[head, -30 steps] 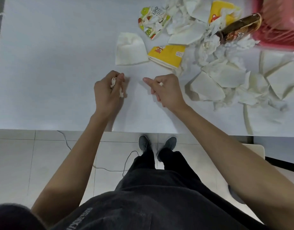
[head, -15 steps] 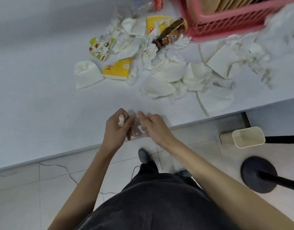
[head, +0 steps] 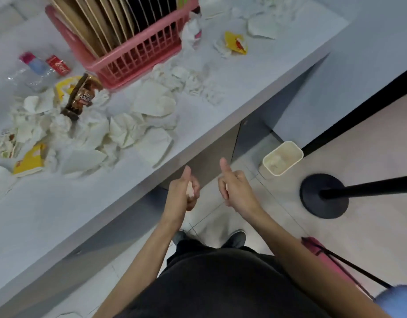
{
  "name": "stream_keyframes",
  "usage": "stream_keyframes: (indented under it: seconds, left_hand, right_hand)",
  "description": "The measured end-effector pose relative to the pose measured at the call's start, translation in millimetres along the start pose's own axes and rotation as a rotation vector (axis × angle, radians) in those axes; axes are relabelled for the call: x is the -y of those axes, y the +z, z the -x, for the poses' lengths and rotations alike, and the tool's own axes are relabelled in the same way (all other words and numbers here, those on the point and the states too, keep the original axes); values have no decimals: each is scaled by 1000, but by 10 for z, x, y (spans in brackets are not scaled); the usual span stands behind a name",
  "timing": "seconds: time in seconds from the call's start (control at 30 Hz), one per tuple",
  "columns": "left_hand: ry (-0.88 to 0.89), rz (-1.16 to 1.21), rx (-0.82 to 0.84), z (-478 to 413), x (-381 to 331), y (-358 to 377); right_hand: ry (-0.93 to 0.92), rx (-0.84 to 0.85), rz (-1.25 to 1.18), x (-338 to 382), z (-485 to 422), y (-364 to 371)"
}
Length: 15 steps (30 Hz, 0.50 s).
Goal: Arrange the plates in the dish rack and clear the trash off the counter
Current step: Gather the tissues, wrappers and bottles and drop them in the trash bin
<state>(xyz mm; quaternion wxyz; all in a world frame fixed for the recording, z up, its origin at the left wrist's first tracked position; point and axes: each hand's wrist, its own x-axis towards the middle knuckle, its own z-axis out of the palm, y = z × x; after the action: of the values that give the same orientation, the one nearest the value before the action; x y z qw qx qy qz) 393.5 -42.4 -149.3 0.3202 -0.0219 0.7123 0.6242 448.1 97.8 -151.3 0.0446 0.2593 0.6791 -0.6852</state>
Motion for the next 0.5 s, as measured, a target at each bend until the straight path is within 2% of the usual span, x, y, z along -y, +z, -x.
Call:
stream_keyframes:
  seconds: [0.1,0.17,0.33,0.5]
  left_hand:
    - [-95,-8,70,-156,-23,426]
    - [-80,-50,110,-252,-34,684]
    - [0,-142,200,-569,-50,1222]
    - [22,-221,323,-950,-137,1725]
  right_hand:
    - [136,-61,-112,-122,-25,-400]
    - [202,-93,-191,-199,-49,-629]
    - [216,-224,-231,-325,-56,-1126]
    - [210,-360,-161,-395,-193,-1566]
